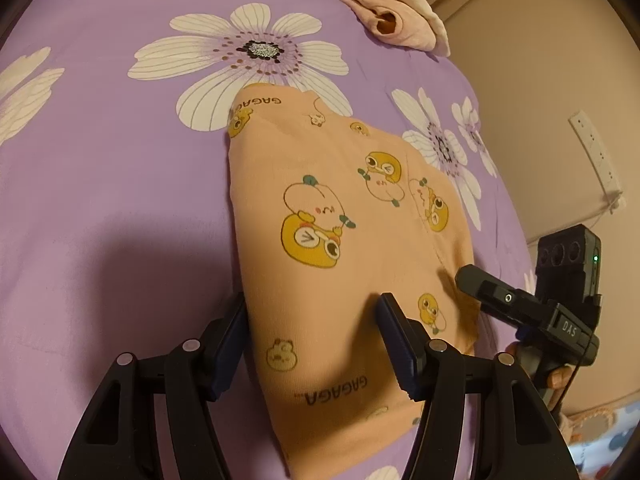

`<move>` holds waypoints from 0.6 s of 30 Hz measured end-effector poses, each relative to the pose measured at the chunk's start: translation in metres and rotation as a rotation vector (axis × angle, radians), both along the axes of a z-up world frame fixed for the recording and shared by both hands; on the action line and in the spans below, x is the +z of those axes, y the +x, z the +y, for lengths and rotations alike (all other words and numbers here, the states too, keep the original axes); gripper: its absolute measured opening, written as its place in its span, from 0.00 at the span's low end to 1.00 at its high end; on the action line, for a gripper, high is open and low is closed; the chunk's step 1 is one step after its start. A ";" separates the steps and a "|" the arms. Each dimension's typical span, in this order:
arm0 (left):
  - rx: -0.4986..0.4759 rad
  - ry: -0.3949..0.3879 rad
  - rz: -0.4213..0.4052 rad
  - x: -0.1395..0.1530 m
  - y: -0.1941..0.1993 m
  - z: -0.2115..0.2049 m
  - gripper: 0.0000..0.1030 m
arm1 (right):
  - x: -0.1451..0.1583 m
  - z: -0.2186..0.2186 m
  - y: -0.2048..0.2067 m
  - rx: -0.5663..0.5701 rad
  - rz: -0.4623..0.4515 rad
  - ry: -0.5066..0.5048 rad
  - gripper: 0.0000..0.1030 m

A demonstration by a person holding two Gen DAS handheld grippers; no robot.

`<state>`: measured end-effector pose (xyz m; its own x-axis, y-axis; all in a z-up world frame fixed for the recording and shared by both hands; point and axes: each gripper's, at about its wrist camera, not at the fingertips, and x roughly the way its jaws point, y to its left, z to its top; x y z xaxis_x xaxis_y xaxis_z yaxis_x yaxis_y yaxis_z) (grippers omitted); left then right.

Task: Fold small clothes
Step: 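Close both tools on the shirt hem side by side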

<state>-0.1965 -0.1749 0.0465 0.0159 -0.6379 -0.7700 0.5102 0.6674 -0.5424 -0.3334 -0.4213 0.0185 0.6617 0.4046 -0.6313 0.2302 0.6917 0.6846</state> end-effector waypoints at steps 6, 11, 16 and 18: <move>0.010 -0.018 0.014 -0.002 0.008 -0.005 0.60 | -0.002 0.002 0.011 0.014 -0.011 -0.002 0.68; 0.009 -0.029 0.019 -0.003 0.012 -0.010 0.60 | -0.004 0.002 0.020 0.018 -0.017 -0.005 0.62; 0.007 -0.037 0.022 -0.004 0.015 -0.013 0.60 | -0.006 0.000 0.024 0.004 -0.021 0.000 0.56; 0.006 -0.040 0.023 -0.004 0.016 -0.015 0.60 | -0.007 0.000 0.025 0.004 -0.023 0.001 0.55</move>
